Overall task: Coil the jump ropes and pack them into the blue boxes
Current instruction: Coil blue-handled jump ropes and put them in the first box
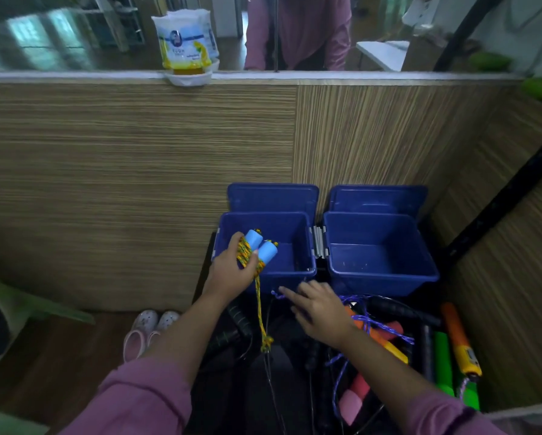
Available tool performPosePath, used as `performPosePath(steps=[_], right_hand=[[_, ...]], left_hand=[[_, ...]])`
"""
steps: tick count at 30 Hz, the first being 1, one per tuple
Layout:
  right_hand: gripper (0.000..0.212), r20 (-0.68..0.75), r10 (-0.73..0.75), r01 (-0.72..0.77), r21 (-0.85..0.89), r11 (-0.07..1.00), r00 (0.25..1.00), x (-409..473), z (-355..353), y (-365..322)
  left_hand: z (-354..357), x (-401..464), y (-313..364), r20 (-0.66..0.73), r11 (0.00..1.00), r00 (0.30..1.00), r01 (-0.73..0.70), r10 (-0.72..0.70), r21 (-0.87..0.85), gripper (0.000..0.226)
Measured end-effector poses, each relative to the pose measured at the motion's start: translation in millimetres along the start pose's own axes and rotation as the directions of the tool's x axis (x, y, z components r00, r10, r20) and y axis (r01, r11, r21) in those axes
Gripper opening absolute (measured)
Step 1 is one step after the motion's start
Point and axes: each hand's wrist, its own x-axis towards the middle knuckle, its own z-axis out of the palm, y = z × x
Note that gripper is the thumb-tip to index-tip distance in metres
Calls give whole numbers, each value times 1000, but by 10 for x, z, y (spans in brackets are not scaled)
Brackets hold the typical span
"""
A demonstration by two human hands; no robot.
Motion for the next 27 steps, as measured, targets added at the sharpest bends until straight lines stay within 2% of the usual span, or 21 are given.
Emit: performPosePath(steps=[2,3,4,5,7,8,9,11,13,14,16,20,25,27], right_hand=[[26,40,-4,0,84,996,999,-48,75,-135],[19,101,26,-38,121,992,995,-71,110,-225],[22,224,92,-127,149,981,970,-79,129,-323],[30,396,176,-253,151,956,901,-80,167,-413],[40,682,280,-494,136,859,675,-78,243,-560],[38,752,287,-606,182,774,593,-77,275,-616],[37,792,283,-705,244,667,541,-75,289,-661],[30,852,230,-846,361,393,470,-89,312,-708],[19,903,142,-911,390,130,407,-105,317,-707],[13,913,134,-923,383,41,385,-104,297,-681],[17,899,217,-918,396,-28,381,-112,254,-535],[28,711,484,-830,554,63,510,-99,-75,-8],[26,630,561,-756,655,-11,537,-1,-626,536],[26,598,601,-709,701,-73,530,-20,-758,699]], left_hand=[[13,32,7,-14,1000,1000,8,-9,-19,43],[13,47,15,-15,1000,1000,10,-10,-24,42],[13,63,22,-14,1000,1000,3,-4,-27,41],[15,80,23,-17,1000,1000,-6,5,-31,41],[6,106,35,-31,999,999,-13,12,-39,43],[-3,113,33,-38,999,999,-12,10,-39,42],[-15,113,35,-45,999,999,-7,5,-39,42],[-44,117,16,-65,998,998,18,-21,-54,44],[-69,126,-15,-108,996,992,66,-72,-58,50],[-88,129,-31,-137,993,985,100,-107,-56,51],[-136,130,-78,-183,987,970,153,-160,-53,52],[-241,39,-207,-173,973,959,232,-225,19,54],[-201,-127,-320,-120,969,964,245,-239,31,50],[-188,-141,-389,-108,969,965,244,-238,41,51]])
